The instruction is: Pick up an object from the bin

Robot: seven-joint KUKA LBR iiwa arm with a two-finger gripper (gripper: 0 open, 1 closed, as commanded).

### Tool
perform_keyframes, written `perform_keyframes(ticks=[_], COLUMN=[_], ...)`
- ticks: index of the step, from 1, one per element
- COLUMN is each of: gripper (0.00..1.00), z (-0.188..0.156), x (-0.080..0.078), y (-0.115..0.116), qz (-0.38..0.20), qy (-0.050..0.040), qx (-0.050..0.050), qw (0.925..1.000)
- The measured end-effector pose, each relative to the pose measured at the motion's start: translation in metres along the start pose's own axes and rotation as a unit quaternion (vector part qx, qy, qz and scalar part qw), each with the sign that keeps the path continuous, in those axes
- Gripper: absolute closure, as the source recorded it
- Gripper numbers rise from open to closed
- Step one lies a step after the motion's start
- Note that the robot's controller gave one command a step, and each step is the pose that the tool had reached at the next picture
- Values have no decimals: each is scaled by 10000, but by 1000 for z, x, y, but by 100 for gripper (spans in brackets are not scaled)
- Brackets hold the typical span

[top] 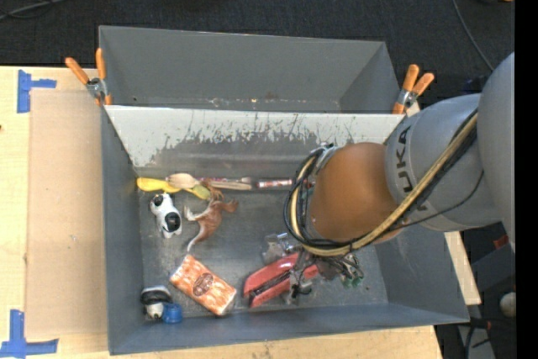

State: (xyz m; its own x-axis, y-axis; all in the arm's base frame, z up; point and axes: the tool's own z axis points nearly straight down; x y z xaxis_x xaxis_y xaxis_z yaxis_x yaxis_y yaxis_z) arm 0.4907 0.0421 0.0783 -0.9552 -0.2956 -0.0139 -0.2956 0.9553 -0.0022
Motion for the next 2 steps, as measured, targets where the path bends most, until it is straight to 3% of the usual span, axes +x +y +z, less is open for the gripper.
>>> perform_keyframes(ticks=[1, 2], gripper=[100, 100], z=[0, -19], x=[0, -2], y=[0, -15], qz=[0, -75], qy=[0, 63], qx=[0, -31], qw=[10000, 9999])
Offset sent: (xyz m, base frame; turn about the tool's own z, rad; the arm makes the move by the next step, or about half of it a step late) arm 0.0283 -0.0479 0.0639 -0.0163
